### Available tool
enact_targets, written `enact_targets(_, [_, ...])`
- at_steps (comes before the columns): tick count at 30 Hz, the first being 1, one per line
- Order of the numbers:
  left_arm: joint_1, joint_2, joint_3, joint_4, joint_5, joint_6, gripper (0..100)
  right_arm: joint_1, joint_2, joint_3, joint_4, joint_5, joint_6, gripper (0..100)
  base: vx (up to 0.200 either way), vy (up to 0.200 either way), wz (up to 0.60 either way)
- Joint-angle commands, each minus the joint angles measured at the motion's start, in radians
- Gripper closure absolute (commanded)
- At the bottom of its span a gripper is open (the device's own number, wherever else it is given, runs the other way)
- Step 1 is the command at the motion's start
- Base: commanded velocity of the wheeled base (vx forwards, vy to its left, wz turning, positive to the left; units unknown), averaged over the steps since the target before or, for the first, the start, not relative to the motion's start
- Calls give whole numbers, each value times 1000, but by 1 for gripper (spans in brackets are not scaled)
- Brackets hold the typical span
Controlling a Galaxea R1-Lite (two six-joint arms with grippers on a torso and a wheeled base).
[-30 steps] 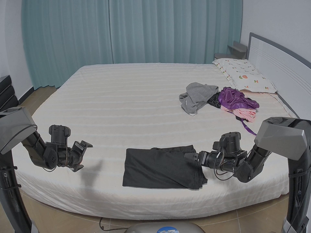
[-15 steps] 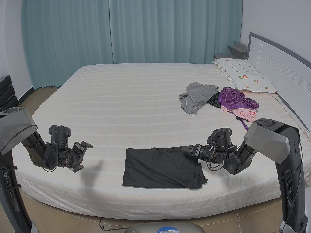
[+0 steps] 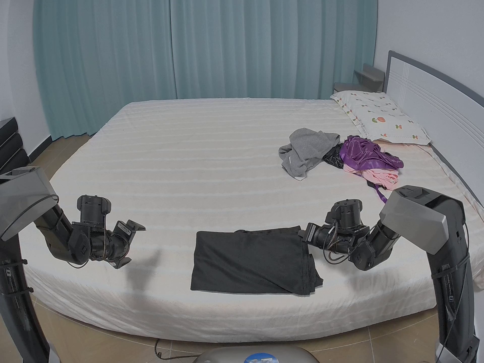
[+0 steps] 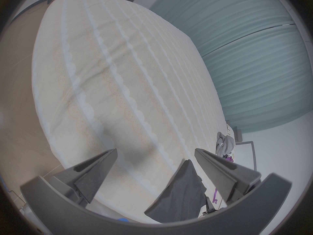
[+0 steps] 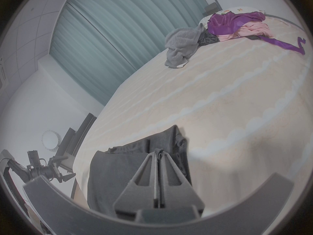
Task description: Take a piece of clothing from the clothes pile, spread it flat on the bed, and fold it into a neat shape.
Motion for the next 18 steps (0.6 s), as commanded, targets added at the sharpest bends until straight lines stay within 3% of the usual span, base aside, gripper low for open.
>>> enact_targets(1, [1,2,1,-1,0,0,0,-13,1,-13,0,-8,0,100,0,0,0])
enact_targets(18, [-1,2,1,-1,0,3,0,-35,9,-52,2,-39,3,100,0,0,0])
